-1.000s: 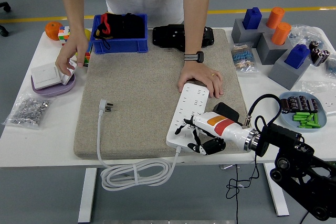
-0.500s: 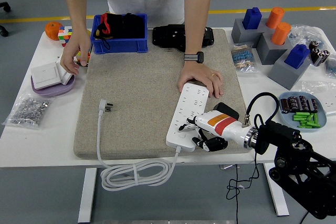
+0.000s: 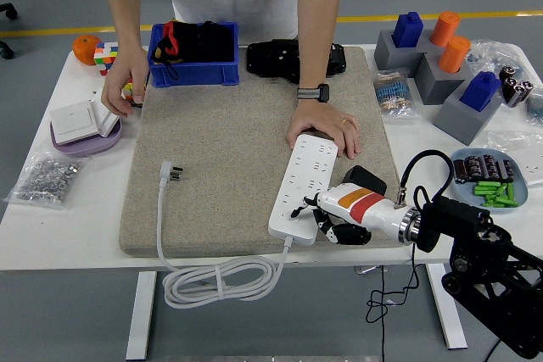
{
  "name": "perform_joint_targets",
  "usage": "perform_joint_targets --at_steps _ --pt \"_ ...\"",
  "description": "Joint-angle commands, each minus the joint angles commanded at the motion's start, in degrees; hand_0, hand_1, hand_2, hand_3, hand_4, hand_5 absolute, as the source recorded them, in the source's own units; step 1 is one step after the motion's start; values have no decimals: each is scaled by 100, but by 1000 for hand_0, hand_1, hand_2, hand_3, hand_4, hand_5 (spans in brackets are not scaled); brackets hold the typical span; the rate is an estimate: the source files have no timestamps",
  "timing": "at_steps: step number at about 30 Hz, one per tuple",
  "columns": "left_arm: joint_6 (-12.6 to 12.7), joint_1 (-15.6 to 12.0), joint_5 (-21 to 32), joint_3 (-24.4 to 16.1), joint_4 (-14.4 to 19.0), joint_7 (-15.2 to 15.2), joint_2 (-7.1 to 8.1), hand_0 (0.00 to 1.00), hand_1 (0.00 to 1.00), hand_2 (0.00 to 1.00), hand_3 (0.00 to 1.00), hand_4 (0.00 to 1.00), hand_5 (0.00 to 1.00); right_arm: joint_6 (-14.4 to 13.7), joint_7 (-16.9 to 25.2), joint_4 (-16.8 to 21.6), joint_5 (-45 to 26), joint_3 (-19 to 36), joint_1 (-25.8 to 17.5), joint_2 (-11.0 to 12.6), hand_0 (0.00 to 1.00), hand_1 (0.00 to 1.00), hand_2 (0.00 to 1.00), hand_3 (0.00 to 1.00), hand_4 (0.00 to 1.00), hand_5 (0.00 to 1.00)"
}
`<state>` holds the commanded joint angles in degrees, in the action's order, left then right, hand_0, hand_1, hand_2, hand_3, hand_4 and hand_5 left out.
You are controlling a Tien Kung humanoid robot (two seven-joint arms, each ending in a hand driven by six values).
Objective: Press the white button,pick up the black plug,place it near the board,insert it into the board
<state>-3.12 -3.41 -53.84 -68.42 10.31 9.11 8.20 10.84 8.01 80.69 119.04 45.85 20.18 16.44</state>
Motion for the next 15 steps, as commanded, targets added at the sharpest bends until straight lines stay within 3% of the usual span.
perform_joint_targets --at_steps 15 --pt "-1 10 19 32 0 -2 -5 738 719 694 764 685 288 -189 68 -277 148 -122 57 -40 2 2 70 746 25 2"
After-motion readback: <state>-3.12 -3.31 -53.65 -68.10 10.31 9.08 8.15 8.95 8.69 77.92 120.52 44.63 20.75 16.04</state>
